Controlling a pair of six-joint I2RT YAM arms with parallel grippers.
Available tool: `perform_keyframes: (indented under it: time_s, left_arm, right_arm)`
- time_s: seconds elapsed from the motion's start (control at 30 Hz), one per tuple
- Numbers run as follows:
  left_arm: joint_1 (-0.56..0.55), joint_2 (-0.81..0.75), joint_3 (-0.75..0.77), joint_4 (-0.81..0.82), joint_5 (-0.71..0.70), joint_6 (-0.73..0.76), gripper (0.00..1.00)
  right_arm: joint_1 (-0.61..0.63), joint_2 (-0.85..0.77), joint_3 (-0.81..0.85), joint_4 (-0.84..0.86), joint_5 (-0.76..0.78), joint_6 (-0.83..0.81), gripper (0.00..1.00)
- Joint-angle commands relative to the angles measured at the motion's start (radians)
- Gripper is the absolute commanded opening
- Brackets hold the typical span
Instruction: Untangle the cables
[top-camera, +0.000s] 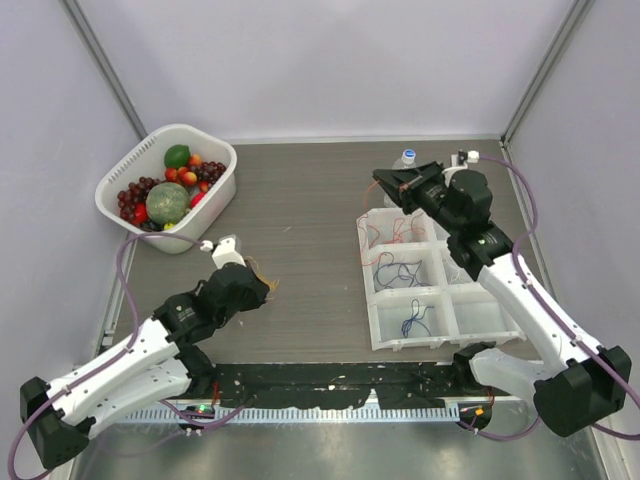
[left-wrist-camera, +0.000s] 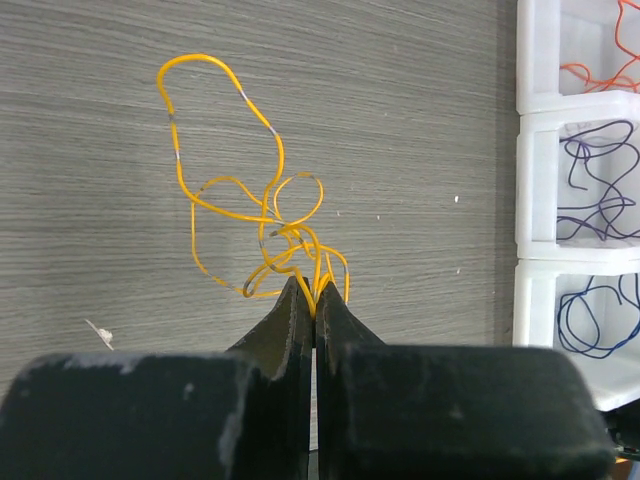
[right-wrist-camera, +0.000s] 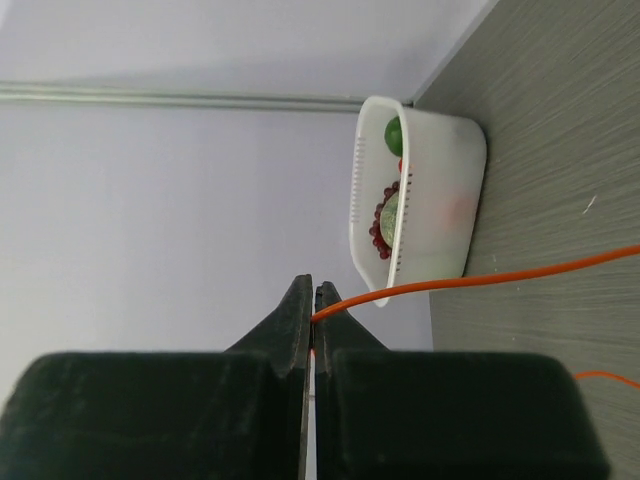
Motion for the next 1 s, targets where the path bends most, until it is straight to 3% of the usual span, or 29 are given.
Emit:
perform_keyframes:
  time_s: [0.0,0.23,0.47,0.7,0.97]
  left_arm:
    - [-0.003,0.017,0.047,0.009,-0.017,0.055,0.00]
    - [-0.003,0.058,0.060,0.036,0.004,0.070,0.00]
    - [-0.003,0.055,0.064,0.025,0.009,0.070,0.00]
    - [-0.003,0.046,0.052,0.016,0.017,0.041,0.00]
    - [-0.003,0.069,0.063,0.022,0.018,0.025,0.00]
  right_arm:
    - [-0.097,-0.083,-0.015,0.049,-0.077,-0.016,0.01]
    - [-0.269,-0.057,-0.027,-0.089,-0.137,-0.247,0.01]
    - [-0.280,0.056,-0.011,-0.032,-0.116,-0.495,0.01]
    - [-0.270,0.150,-0.026,0.173,-0.208,-0.689,0.01]
    - [-0.235,0.265,0.055,0.204,-0.095,-0.854,0.01]
